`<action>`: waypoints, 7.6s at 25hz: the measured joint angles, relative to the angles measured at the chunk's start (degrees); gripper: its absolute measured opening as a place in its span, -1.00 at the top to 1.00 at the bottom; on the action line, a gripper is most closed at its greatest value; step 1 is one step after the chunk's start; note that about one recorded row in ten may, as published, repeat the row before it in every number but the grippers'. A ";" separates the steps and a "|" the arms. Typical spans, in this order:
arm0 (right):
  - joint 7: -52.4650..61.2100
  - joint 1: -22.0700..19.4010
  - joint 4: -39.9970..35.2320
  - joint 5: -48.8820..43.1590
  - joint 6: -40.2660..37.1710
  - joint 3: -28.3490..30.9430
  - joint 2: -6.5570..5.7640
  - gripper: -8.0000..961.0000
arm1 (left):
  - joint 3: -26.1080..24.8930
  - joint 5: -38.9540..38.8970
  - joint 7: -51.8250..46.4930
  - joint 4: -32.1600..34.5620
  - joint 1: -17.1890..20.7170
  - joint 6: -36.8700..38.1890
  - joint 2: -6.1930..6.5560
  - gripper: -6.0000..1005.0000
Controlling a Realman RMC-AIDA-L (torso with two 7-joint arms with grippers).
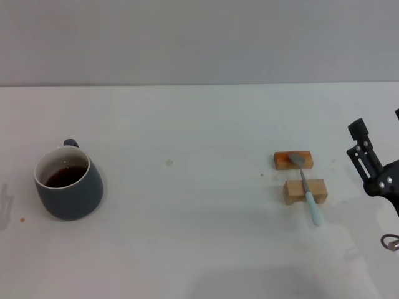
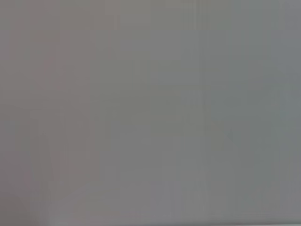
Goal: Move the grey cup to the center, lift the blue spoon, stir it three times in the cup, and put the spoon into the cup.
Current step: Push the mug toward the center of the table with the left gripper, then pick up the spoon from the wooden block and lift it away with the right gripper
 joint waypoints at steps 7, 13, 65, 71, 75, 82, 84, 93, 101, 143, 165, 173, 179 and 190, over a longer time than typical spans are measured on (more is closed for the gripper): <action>0.00 -1.10 0.73 0.00 -0.42 -0.27 -0.02 -0.54 | 2.16 0.31 0.12 0.86 -2.83 -3.37 0.09 -0.11; 0.00 -1.76 1.23 0.00 -0.72 -0.79 -0.03 -0.54 | 3.87 0.32 1.02 1.71 -5.22 -6.58 0.09 0.42; 0.00 -2.61 1.41 -0.34 -2.80 -1.55 -0.14 -0.49 | 16.47 0.91 3.93 -2.34 -10.73 -11.44 -0.35 0.93; 0.00 -2.86 1.40 -0.36 -3.03 -2.00 -0.12 -0.49 | 19.12 0.93 3.93 -4.71 -10.87 -11.42 -0.38 0.92; 0.00 -2.85 1.41 -0.15 -3.18 -2.48 -0.12 -0.48 | 21.55 0.94 3.93 -5.69 -11.51 -11.48 -0.52 0.91; 0.00 -2.91 1.40 -0.06 -3.66 -2.97 -0.12 -0.48 | 23.39 0.93 3.73 -6.98 -11.55 -11.38 -0.57 0.90; 0.00 -2.93 1.40 -0.04 -3.68 -3.08 -0.12 -0.48 | 24.18 0.96 3.79 -7.43 -11.55 -11.39 -0.58 0.90; 0.00 -2.94 1.40 0.00 -3.68 -3.07 -0.11 -0.47 | 23.60 0.66 3.62 -7.38 -11.33 -11.46 -0.36 0.88; 0.00 -2.77 1.40 0.00 -3.68 -3.07 -0.12 -0.46 | 24.96 0.91 3.73 -8.10 -12.31 -11.75 -0.64 0.87; -0.73 -8.43 0.57 4.78 7.39 -7.56 0.21 -0.43 | 10.87 0.42 -0.73 -4.14 0.80 -0.56 0.06 0.00; 0.65 -7.89 1.78 10.02 17.62 -10.34 0.15 -0.41 | 10.85 0.40 -1.21 -2.18 -0.68 -2.20 0.24 -0.71; 0.68 -6.77 1.78 10.06 19.72 -10.47 0.15 -0.40 | 10.86 0.40 -1.52 -1.80 -0.74 -2.19 0.24 -0.71; 0.70 -5.98 2.29 10.10 21.89 -10.63 0.15 -0.40 | 10.89 0.49 -1.52 -1.81 -0.74 -2.00 0.24 -0.71; 0.70 -5.03 2.64 10.11 24.44 -10.60 0.15 -0.39 | 11.12 0.52 -1.52 -1.82 -0.73 -1.77 0.24 -0.71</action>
